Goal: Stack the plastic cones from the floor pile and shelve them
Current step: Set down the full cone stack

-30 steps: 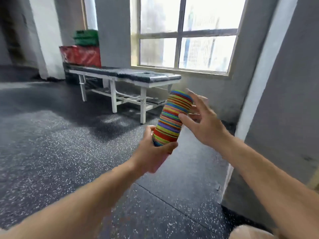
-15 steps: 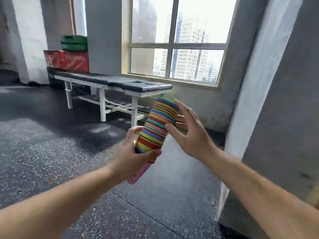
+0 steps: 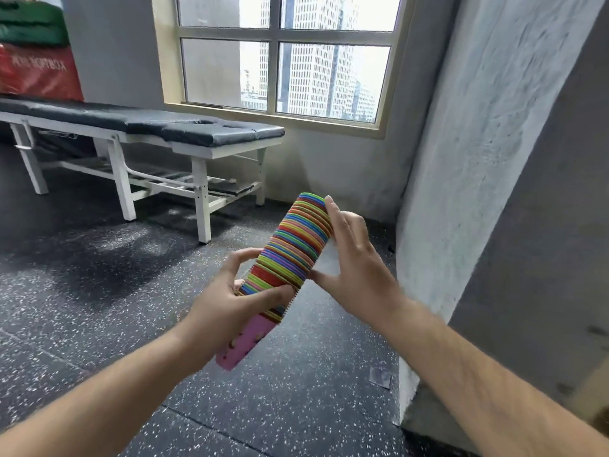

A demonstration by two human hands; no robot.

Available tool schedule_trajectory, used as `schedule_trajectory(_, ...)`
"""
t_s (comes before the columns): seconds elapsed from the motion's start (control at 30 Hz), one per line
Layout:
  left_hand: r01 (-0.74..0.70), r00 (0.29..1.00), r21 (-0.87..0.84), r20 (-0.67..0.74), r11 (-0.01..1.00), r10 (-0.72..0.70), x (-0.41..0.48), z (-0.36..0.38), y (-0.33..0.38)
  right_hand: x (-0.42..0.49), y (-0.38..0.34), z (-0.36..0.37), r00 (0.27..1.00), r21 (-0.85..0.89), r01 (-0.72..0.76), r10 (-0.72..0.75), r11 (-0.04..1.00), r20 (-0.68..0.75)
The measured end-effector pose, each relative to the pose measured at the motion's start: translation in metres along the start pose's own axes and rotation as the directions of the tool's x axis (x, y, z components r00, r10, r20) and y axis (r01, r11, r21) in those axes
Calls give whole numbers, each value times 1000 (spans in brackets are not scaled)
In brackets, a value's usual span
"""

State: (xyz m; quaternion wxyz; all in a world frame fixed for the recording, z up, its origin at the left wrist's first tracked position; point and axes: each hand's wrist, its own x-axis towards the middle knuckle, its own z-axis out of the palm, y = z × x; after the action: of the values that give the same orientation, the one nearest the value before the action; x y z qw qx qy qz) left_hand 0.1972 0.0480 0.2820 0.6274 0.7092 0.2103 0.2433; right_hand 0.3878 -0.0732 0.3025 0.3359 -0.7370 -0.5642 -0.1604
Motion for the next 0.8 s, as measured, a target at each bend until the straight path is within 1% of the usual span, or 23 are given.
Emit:
schedule_trajectory(0.07,47,998,-21,53,999,-46,28,7,19,18,17,-15,999,-69,-16,13,997,-43)
schedule_trajectory(0.13,94,988,-26,125,995,-90,57,12,54,41,31,-46,995,-106,-82,76,991,-63)
schedule_trajectory(0.2,130,956,27,262,991,-132,84,27,111,64,39,-92,984,-120,-176,170,977,-57)
schedule_trajectory(0.23,126,932,77,333,989,-144,95,34,143,75,40,-118,976,-136,-215,209,967,-60)
schedule_trajectory(0.27,93,880,94,458,991,-127,105,39,167,87,41,-146,969,-171,-247,241,954,-60)
schedule_trajectory(0.3,150,840,63,517,987,-161,114,45,193,98,39,-173,959,-221,-282,278,934,-51)
schedule_trajectory(0.33,225,811,-19,558,974,-176,121,52,214,107,35,-198,943,-263,-329,329,907,-44)
schedule_trajectory(0.37,280,764,-26,611,960,-207,124,56,242,117,29,-224,927,-277,-371,372,886,-51)
schedule_trajectory(0.4,285,733,-14,648,958,-208,120,58,274,125,24,-248,913,-271,-404,403,873,-64)
schedule_trajectory(0.43,210,727,25,665,977,-173,113,57,312,132,16,-270,901,-251,-433,428,866,-78)
schedule_trajectory(0.5,294,758,9,607,956,-239,107,59,371,143,0,-312,871,-186,-491,482,851,-96)
schedule_trajectory(0.53,333,786,-38,563,942,-255,105,61,394,146,-9,-332,851,-148,-526,514,838,-111)
schedule_trajectory(0.57,325,808,-61,537,944,-244,100,63,418,148,-18,-352,830,-111,-556,543,824,-131)
schedule_trajectory(0.63,302,820,-67,527,951,-223,91,74,463,143,-39,-390,778,-45,-620,607,783,-161)
schedule_trajectory(0.73,356,754,-28,599,934,-269,77,90,520,124,-68,-443,694,8,-705,692,709,-200)
schedule_trajectory(0.8,399,679,-30,682,916,-273,63,107,553,104,-84,-473,609,38,-773,758,633,-234)
